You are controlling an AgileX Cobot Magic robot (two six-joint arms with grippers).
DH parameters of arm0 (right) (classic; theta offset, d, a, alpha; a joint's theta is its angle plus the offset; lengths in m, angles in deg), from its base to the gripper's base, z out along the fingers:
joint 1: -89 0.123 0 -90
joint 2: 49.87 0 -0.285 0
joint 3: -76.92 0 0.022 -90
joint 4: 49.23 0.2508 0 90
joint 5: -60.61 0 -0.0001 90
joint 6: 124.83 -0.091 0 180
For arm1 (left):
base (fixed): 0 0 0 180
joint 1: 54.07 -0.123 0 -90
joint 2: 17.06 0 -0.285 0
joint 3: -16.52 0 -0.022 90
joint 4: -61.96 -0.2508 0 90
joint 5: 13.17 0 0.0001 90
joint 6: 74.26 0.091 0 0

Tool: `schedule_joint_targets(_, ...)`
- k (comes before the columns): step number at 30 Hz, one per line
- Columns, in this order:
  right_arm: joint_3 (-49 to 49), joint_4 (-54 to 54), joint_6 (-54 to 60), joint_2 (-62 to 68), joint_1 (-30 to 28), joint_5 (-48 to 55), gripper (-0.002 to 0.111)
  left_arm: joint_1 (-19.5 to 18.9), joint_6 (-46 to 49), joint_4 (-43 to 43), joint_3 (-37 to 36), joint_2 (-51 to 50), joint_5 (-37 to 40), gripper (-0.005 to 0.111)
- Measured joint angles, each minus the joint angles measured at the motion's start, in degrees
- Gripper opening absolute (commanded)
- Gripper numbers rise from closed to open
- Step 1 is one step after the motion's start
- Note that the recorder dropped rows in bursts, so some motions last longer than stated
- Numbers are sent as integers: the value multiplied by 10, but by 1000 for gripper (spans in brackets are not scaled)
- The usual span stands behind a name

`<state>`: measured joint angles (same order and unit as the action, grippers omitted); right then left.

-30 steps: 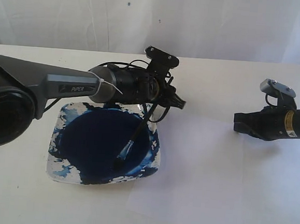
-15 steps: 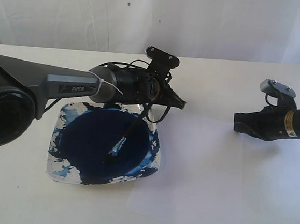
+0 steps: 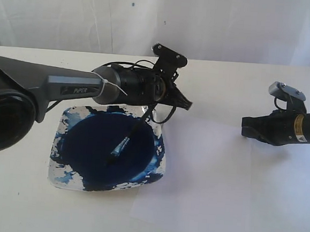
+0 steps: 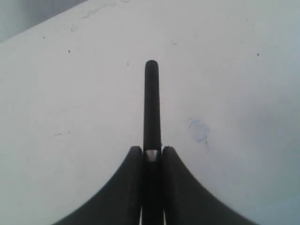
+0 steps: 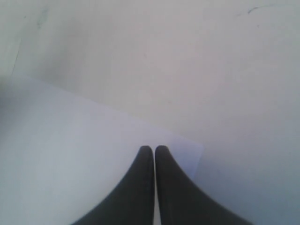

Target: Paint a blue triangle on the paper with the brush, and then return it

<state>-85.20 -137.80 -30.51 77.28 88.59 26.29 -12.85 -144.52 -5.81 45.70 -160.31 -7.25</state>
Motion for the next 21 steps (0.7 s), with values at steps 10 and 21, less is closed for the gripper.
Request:
schedule_joint_targets(10,0,0,0,0,0,0,3,0,0,-9,13,80,8,0)
schedule_joint_targets(21,0,0,0,0,0,0,3,0,-13,33,7,199,3,0)
